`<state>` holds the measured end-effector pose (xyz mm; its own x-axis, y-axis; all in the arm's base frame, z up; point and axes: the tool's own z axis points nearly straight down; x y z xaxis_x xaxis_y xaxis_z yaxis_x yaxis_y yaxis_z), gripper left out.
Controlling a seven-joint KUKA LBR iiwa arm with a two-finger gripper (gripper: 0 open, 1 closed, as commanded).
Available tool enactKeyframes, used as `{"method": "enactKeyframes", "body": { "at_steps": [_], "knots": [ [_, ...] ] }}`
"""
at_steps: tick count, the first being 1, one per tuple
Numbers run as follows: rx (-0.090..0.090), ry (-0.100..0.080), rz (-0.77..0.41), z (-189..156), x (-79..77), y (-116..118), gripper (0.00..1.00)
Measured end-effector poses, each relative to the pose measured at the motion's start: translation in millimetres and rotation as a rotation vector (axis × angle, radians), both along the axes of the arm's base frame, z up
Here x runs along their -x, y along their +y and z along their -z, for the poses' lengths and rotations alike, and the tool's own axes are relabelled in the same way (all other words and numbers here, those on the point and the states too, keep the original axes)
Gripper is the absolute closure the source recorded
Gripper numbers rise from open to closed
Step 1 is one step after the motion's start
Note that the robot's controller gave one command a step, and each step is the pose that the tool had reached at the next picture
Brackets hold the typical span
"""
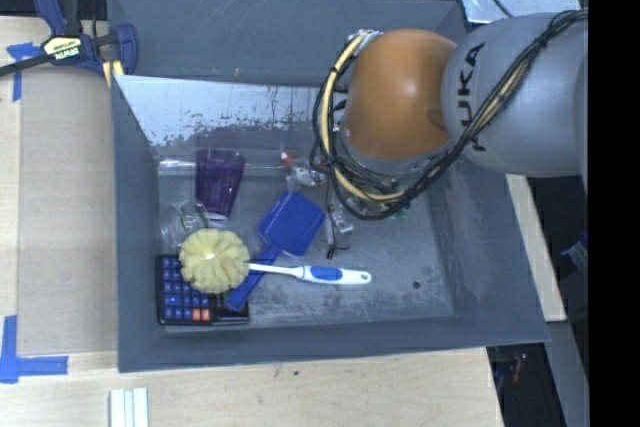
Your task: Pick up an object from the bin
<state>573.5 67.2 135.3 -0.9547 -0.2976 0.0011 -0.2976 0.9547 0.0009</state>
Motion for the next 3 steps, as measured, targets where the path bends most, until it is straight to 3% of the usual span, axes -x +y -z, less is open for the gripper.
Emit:
{"method": "enactKeyframes", "body": {
  "at_steps": [1,2,3],
  "knots": [
    [-0.001,-0.011,-0.114,-26,-8.0,-4,0.0],
    [-0.002,-0.003,0.033,7,62.2,6,0.0],
    [-0.003,-0.02,-0.046,65,60.1,24,0.0]
  ]
}}
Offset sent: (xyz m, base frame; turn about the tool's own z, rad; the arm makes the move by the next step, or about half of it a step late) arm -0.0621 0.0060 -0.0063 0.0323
